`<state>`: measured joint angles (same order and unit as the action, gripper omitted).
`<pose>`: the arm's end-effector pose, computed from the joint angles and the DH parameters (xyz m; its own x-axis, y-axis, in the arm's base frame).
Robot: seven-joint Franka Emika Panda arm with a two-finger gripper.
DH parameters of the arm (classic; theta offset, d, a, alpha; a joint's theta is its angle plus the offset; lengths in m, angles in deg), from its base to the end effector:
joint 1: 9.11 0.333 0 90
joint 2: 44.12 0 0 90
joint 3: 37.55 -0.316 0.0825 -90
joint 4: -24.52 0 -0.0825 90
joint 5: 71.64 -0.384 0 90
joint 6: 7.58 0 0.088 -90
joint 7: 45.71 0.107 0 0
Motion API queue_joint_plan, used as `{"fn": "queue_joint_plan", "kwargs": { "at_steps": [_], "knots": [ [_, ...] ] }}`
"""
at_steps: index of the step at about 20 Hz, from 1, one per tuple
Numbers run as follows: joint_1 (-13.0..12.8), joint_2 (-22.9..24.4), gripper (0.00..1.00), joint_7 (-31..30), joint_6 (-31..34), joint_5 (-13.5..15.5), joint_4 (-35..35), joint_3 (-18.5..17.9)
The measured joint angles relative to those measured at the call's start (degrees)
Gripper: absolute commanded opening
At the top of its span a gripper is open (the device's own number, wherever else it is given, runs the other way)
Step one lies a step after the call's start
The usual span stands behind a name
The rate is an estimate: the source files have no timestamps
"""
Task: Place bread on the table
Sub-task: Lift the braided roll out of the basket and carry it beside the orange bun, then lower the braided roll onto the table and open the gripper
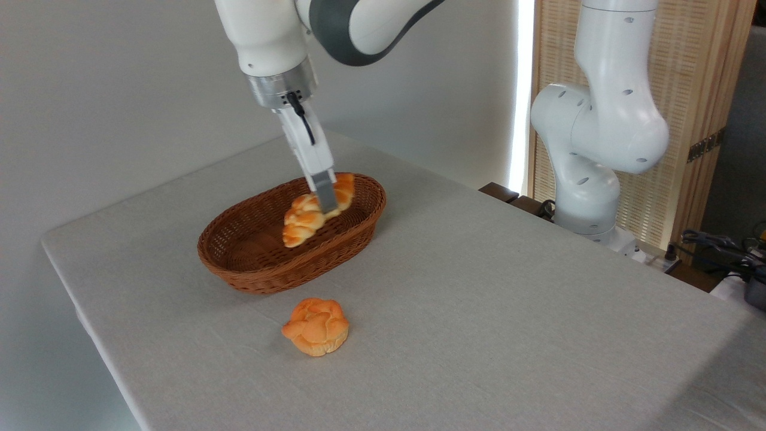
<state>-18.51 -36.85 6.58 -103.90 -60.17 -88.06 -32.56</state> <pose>0.4838 -0.1457 0.5170 0.4362 -0.8986 0.0462 -0.8789 -0.4145 0.2362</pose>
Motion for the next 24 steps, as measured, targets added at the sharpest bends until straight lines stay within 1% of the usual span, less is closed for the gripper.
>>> {"fn": "queue_joint_plan", "kwargs": {
  "at_steps": [1,3,5,7,8,10,11,12,15,17,20,21,22,24],
  "knots": [
    [0.0,0.3,0.39,1.9,1.7,-1.0,0.0,-0.9],
    [0.0,0.6,0.41,6.2,4.3,-5.4,0.0,-2.1],
    [-0.1,0.7,0.45,9.6,5.7,-8.7,-0.1,-2.8],
    [-0.1,0.7,0.48,12.1,6.1,-11.0,-0.9,-4.0],
    [-0.1,0.6,0.49,12.9,6.1,-13.0,-1.7,-4.4],
    [-0.2,0.6,0.57,13.7,6.1,-16.8,-3.8,-4.7],
    [-0.2,0.5,0.59,14.8,6.1,-17.7,-4.7,-4.7],
    [-0.2,0.5,0.60,16.9,6.1,-18.2,-5.3,-4.7],
    [-0.2,0.4,0.66,22.8,6.1,-18.4,-6.2,-4.7],
    [-0.2,0.3,0.71,24.0,5.6,-18.4,-6.9,-4.7],
    [-0.4,0.2,0.75,24.1,4.4,-18.4,-7.7,-4.7],
    [-0.4,0.2,0.80,24.1,4.3,-18.4,-7.8,-4.7],
    [-0.5,0.1,0.82,24.2,4.3,-18.4,-7.8,-4.7],
    [-0.5,0.1,0.90,24.2,4.2,-18.4,-8.0,-4.7]
  ]
}}
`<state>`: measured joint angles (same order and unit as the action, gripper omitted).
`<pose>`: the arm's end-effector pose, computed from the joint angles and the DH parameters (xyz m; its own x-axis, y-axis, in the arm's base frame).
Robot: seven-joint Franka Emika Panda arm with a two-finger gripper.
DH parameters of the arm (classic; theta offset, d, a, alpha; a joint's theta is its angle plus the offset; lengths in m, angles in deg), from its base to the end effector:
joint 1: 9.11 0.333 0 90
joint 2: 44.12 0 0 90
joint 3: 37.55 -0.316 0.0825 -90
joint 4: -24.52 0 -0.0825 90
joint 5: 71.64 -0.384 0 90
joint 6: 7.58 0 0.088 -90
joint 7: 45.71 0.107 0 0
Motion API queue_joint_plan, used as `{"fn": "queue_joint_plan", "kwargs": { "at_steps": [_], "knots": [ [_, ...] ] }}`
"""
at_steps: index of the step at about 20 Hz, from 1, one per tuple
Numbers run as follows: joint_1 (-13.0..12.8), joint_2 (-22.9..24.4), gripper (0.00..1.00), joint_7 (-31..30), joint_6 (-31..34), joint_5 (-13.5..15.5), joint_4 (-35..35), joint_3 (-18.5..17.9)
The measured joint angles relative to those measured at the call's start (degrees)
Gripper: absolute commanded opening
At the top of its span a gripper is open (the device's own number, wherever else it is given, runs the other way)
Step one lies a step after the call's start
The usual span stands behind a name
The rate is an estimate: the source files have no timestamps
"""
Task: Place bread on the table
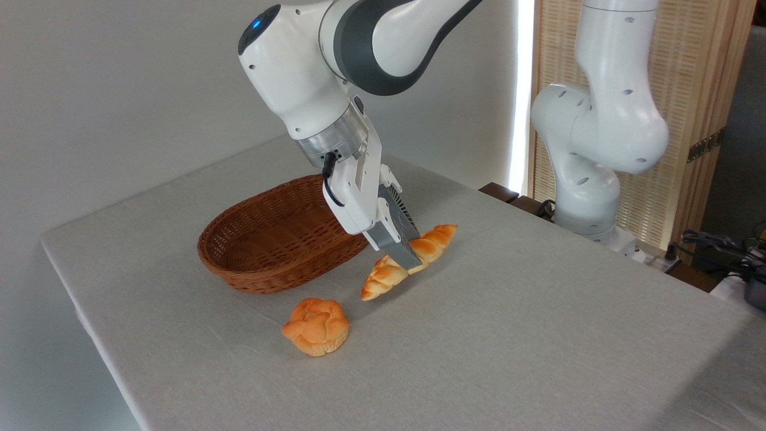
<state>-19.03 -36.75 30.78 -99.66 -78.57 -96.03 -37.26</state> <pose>0.4654 -0.0712 0.4509 -0.0022 -0.9813 -0.1926 -0.9440 -0.0615 0.3242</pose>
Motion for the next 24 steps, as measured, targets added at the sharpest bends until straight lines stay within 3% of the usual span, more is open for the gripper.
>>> {"fn": "queue_joint_plan", "kwargs": {
  "at_steps": [3,11,14,17,24],
  "knots": [
    [0.0,0.0,0.99,0.0,-0.1,0.0,-0.3,0.0],
    [0.0,0.1,1.00,0.0,-0.9,0.1,0.2,-0.1],
    [1.3,0.5,1.00,-0.7,-0.9,2.4,3.5,-0.4],
    [3.7,1.1,1.00,-6.3,-0.9,5.9,8.3,-0.8],
    [5.5,1.2,1.00,-20.2,-0.9,7.2,17.3,-2.0]
  ]
}}
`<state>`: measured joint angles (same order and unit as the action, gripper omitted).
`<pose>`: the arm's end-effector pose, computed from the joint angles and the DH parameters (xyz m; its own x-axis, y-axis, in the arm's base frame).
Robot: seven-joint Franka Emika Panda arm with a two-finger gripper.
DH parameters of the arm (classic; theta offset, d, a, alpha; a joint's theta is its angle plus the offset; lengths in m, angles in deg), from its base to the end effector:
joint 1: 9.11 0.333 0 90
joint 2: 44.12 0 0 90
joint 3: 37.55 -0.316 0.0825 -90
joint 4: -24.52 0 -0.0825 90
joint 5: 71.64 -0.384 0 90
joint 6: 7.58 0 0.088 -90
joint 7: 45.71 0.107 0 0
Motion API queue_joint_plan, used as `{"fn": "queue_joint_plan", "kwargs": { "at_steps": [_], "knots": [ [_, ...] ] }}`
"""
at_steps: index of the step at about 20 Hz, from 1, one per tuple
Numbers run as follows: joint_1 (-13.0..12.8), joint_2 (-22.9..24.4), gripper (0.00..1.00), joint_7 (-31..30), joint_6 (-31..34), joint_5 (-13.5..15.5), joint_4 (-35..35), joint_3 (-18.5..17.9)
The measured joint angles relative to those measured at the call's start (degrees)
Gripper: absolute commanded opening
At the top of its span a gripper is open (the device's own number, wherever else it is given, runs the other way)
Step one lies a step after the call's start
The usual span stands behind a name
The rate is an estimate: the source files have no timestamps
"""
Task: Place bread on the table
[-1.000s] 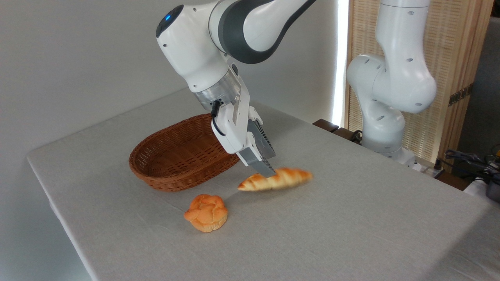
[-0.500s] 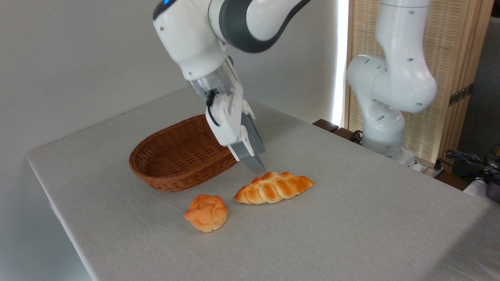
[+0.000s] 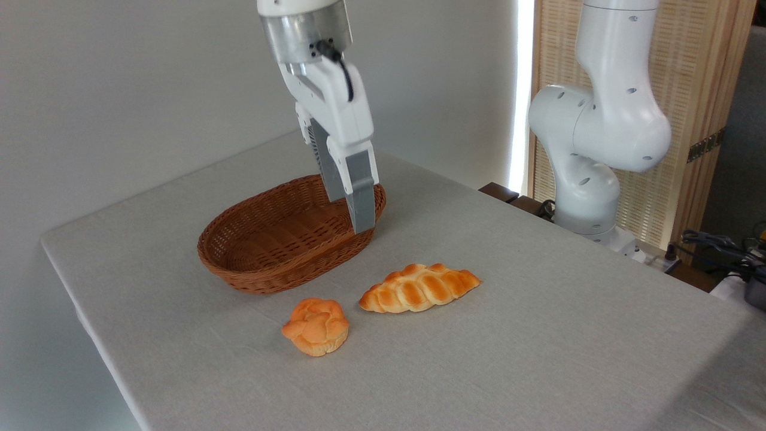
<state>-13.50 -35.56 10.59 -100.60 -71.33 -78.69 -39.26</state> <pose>0.5084 -0.0233 0.5994 0.5152 -0.8570 -0.0076 -0.8566 -0.5152 0.0292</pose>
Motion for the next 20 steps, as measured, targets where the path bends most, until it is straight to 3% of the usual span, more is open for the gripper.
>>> {"fn": "queue_joint_plan", "kwargs": {
  "at_steps": [7,13,20],
  "knots": [
    [1.5,-2.4,1.00,-7.4,0.0,0.5,6.7,-0.3],
    [1.5,-4.9,1.00,-11.7,0.0,0.5,8.8,1.5],
    [1.5,-5.2,1.00,-12.1,0.1,0.5,8.8,1.9]
  ]
}}
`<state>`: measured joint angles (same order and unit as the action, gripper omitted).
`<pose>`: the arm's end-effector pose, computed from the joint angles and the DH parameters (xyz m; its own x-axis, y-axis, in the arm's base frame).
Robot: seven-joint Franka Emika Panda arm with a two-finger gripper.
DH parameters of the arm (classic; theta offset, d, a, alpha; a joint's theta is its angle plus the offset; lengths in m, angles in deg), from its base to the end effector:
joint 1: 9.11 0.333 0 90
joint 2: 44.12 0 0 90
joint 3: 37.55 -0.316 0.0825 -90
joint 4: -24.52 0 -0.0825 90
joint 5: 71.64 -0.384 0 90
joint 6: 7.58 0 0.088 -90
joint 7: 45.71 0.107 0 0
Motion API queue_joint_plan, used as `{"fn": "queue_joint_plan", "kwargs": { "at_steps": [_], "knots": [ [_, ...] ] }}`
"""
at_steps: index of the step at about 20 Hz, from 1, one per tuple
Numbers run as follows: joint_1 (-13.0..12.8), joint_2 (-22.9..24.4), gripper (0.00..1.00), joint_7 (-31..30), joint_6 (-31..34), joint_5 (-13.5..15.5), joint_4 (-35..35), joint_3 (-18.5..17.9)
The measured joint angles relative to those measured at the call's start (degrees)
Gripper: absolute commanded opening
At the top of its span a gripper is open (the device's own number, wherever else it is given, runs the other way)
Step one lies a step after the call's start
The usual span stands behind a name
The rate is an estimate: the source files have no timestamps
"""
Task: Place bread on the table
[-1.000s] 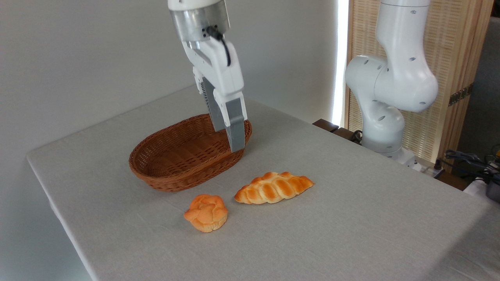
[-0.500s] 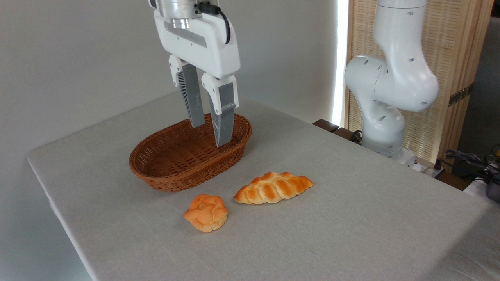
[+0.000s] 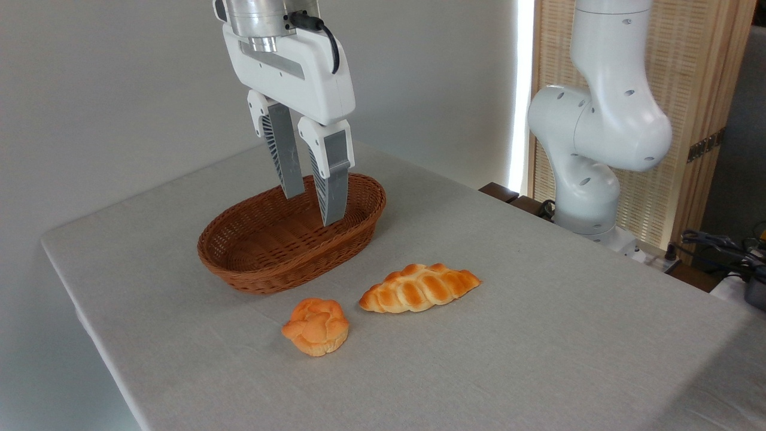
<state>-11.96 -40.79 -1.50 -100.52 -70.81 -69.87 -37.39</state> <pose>0.5401 -0.0299 0.6246 0.6790 -0.7334 0.0335 -0.7334 -0.6797 -0.0126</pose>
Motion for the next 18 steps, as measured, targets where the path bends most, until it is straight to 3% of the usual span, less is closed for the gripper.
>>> {"fn": "queue_joint_plan", "kwargs": {
  "at_steps": [5,18],
  "knots": [
    [0.0,-0.3,1.00,0.0,0.0,-1.4,0.4,0.0],
    [0.1,-0.4,1.00,0.0,0.3,-1.4,0.5,0.0]
  ]
}}
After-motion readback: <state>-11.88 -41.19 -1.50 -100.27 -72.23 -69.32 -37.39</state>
